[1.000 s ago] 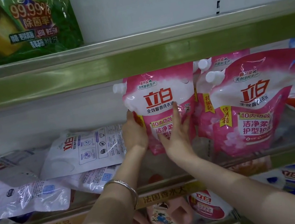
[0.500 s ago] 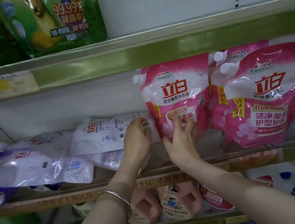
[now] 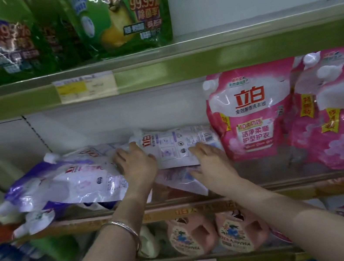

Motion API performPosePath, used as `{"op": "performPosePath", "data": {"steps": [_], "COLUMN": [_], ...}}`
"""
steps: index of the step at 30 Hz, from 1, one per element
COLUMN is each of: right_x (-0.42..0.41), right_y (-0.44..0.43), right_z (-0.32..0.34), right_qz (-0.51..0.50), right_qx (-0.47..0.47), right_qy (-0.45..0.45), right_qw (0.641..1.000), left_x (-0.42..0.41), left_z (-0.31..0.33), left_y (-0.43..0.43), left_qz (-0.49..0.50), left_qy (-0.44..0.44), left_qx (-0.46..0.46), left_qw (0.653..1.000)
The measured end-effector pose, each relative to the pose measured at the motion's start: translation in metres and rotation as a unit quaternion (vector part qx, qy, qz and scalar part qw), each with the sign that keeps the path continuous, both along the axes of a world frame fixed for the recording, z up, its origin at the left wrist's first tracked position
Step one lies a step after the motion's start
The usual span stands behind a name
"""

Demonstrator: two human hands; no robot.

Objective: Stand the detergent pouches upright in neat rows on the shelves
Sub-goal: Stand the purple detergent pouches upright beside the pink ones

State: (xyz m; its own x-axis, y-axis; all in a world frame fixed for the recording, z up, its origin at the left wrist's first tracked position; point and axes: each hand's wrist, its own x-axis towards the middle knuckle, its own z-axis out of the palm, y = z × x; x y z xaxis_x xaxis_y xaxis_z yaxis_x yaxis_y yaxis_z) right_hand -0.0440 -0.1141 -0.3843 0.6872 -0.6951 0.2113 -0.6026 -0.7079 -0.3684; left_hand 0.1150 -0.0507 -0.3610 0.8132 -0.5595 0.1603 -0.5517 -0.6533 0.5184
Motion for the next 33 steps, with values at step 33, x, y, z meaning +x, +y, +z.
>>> {"op": "performPosePath", "data": {"steps": [33], "right_x": [0.073], "right_y": [-0.102], "right_z": [0.033], "right_qz": [-0.244], "right_qx": [0.142], "right_qy": [-0.112], "right_qw": [0.953], "left_x": [-0.013], "left_z": [0.069], "left_y": [-0.042], "left_qz": [-0.298], "left_qy": [0.167], "left_qx": [-0.298], "left_qw": [0.891]}}
